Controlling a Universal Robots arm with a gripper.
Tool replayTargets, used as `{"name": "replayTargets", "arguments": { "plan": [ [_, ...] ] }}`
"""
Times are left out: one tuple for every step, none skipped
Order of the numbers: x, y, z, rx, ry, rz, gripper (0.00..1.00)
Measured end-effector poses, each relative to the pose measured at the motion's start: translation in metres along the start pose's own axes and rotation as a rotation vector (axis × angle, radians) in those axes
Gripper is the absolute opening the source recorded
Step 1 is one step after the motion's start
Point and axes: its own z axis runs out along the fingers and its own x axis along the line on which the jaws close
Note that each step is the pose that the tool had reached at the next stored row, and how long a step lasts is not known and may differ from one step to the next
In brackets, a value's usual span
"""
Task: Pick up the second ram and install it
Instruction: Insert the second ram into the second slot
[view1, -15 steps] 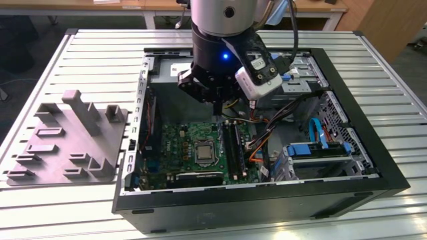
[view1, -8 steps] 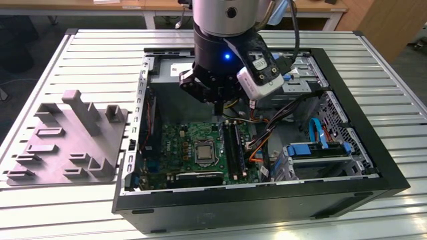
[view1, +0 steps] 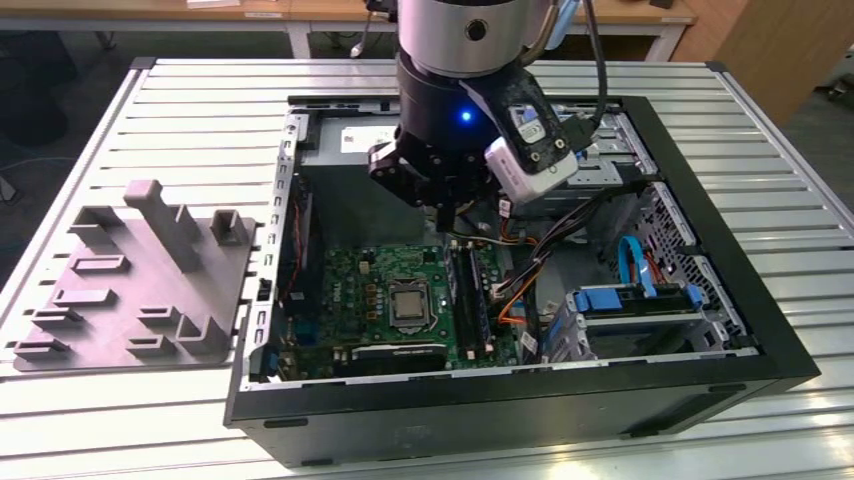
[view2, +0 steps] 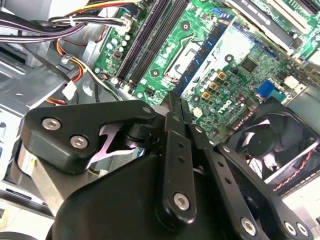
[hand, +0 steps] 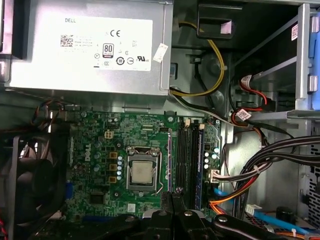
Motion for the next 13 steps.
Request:
{"name": "replayTargets", "arguments": {
  "plan": [
    [0.0,0.0,0.0011,0.0,0.0,0.0,0.12],
    [-0.0001,-0.0001,0.0024,0.0,0.0,0.0,0.12],
    [-0.0001,-0.0001,0.0036,0.0,0.0,0.0,0.12],
    [-0.0001,-0.0002,0.0048,0.0,0.0,0.0,0.12],
    [-0.0001,-0.0002,0.0059,0.0,0.0,0.0,0.12],
    [-0.0001,-0.0002,0.0071,0.0,0.0,0.0,0.12],
    [-0.0001,-0.0003,0.0085,0.0,0.0,0.0,0.12],
    [-0.0003,-0.0003,0.01,-0.0001,-0.0001,0.0,0.12],
    [-0.0004,-0.0003,0.0114,0.0,0.0,0.0,0.12],
    [-0.0004,-0.0004,0.0128,0.0,0.0,0.0,0.12],
    [-0.0004,-0.0004,0.0142,0.0,0.0,0.0,0.12],
    [-0.0004,-0.0004,0.0157,0.0,0.0,0.0,0.12],
    [-0.0004,-0.0005,0.0172,0.0,-0.0001,0.0,0.12]
  ]
}}
